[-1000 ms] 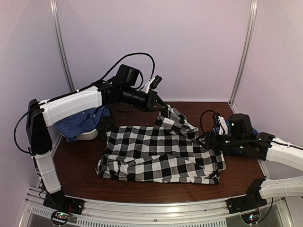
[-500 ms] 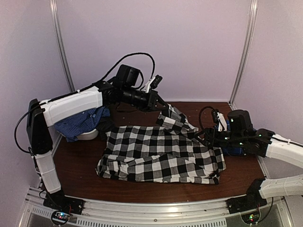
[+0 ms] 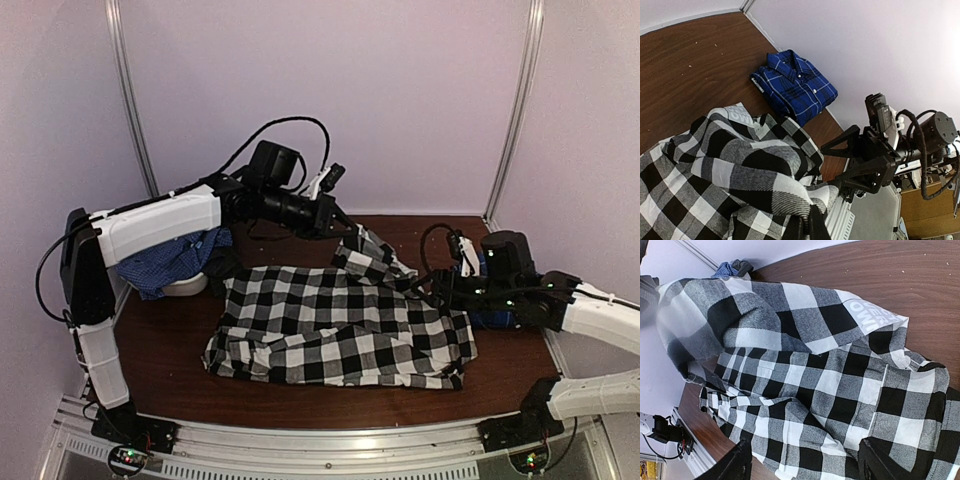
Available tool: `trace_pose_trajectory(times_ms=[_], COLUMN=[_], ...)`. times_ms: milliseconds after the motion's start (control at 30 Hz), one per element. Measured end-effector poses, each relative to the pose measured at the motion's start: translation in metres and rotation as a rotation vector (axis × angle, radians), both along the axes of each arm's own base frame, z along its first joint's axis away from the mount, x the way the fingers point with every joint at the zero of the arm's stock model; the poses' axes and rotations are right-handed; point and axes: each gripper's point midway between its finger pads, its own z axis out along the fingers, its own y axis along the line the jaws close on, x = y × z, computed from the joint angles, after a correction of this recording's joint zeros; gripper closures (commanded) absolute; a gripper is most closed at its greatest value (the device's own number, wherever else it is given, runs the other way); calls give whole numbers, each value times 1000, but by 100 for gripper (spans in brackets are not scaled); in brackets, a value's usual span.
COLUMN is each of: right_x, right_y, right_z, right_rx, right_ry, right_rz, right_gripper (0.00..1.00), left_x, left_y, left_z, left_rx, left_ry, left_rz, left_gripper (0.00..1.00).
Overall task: Fold and stack the long sleeve shirts
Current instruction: Pass from the left arm to the right
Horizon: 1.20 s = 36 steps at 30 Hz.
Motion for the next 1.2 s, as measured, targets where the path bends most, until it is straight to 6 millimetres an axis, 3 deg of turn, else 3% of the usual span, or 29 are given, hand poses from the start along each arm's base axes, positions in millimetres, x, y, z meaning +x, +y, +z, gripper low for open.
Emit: trace_pose_trajectory(times_ms=[467, 767, 1000, 1200], right_x=[-10, -7, 10, 17], right_y=[-1, 25, 48, 62], right_z=[39, 56, 72, 84], right_rx=[95, 174, 192, 208], right_ry=[-84, -134, -151, -177], right_rz=[4, 84, 126, 162], right_gripper=[24, 23, 29, 34], left_x=[6, 6, 4, 1], left_y=[-6, -12, -16, -16], left_z=[14, 22, 27, 20], left_rx=[-75, -142, -167, -161], left_ry=[55, 101, 105, 118], left_rz=[48, 57, 46, 42], left_gripper=[100, 100, 100, 100])
